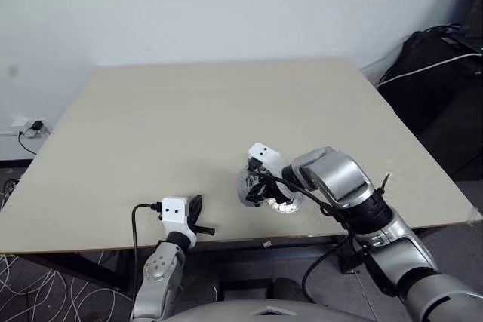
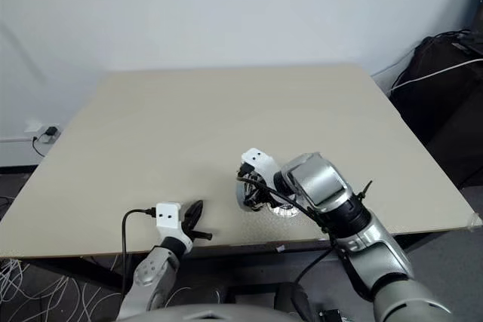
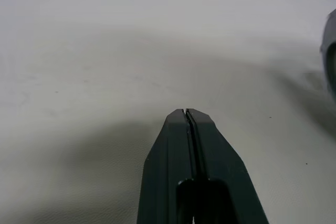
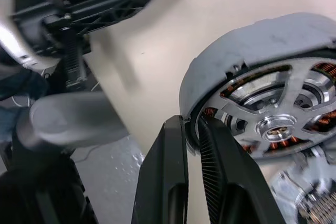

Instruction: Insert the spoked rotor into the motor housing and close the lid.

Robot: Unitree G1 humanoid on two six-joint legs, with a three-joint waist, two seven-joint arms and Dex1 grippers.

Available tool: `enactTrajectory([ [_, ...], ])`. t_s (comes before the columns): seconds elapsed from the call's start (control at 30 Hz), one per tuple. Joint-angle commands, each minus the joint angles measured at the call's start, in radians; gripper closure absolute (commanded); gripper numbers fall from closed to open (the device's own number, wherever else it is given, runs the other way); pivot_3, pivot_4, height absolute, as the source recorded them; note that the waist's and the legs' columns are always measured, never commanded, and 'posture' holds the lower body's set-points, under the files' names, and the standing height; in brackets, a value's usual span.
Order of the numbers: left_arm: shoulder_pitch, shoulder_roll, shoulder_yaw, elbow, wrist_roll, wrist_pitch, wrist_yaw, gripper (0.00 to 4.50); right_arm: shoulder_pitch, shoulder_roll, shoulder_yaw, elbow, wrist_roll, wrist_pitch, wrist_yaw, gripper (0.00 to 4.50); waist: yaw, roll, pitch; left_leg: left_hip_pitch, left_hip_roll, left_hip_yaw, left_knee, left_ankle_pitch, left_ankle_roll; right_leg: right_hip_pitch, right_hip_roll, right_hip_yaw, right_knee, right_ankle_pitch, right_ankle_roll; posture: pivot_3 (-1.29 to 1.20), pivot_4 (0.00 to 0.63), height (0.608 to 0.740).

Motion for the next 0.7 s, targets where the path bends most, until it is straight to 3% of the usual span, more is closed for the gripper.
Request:
enactTrajectory([
  [0.03,-0.006,-0.003,-0.003,-0.024,0.000,-0.012,0.002,4.45,-0.045,0.052,-0.005,0.054,0.034,-0.061,-0.058,4.40,-0.004,0.000,0.000,0.000,0.000,0.000,0.000,0.000,0.000,0.000,0.000,0.000,0.000,0.000,0.000,0.00,0.000,0.740],
  [0.37,0.001,-0.004,-0.003,-0.029,-0.003,-0.014,0.008,4.45,-0.083,0.232,-0.082,0.261,0.086,-0.223,-0.186,4.43,-0.025,0.001,-0.001,0.001,0.000,0.000,0.000,0.000,0.000,0.000,0.001,0.000,0.001,0.000,0.000,0.00,0.000,0.740],
  [0.6,0.001,0.003,-0.004,-0.029,0.000,-0.012,0.004,4.45,-0.088,0.327,-0.133,0.254,0.120,-0.243,-0.261,2.22,-0.035,0.001,-0.002,0.002,0.001,0.000,-0.002,0.001,-0.001,0.000,0.002,0.001,0.002,0.000,-0.001,0.00,0.000,0.740],
  [0.7,0.002,0.007,-0.004,-0.031,0.000,-0.010,0.001,4.45,-0.079,0.325,-0.135,0.169,0.158,-0.225,-0.258,2.22,-0.035,0.001,-0.002,0.002,0.000,0.000,-0.002,0.001,-0.001,0.000,0.001,0.001,0.002,0.000,-0.001,0.00,0.000,0.740],
])
